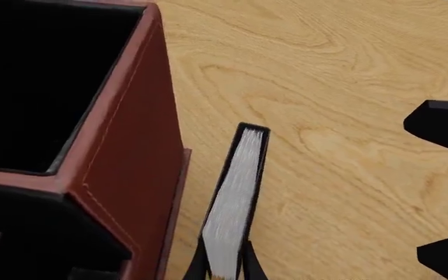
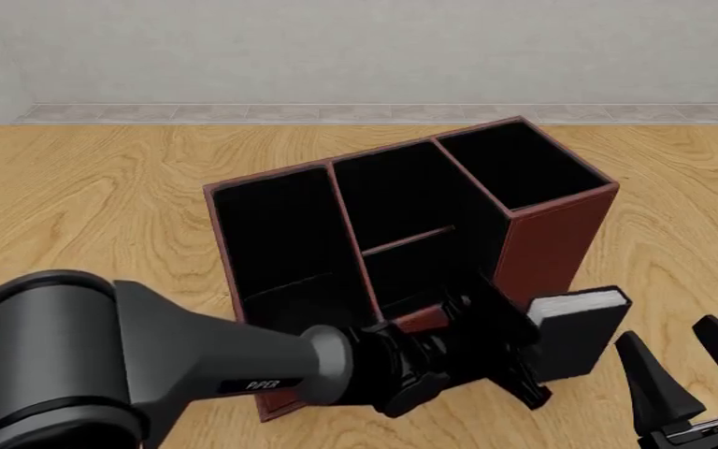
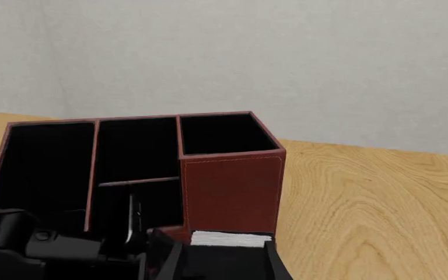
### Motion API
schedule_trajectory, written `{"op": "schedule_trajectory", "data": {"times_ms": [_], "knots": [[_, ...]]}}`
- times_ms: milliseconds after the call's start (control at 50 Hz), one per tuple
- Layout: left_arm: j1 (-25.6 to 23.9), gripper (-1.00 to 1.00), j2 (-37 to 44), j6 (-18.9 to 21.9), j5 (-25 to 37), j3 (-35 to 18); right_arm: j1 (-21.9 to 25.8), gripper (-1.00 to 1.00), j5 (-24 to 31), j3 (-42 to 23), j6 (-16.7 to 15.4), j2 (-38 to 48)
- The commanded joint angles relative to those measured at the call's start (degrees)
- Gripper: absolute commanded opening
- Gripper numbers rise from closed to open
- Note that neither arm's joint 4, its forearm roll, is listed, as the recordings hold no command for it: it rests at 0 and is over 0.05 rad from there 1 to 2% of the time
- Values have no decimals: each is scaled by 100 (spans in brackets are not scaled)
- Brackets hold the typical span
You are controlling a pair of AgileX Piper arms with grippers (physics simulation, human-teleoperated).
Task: Pick up the book and place it in the back compartment of the caddy.
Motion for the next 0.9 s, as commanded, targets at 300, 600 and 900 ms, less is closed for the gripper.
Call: {"op": "schedule_trajectory", "data": {"times_ms": [300,600,900], "knots": [[-214,-100,-700,3,-53,336,4,100,3,1,-2,-4],[-213,-100,-1241,-39,-294,800,5,100,23,-1,-2,-23],[-295,-100,-2105,6,-365,1417,7,100,9,3,-2,-13]]}}
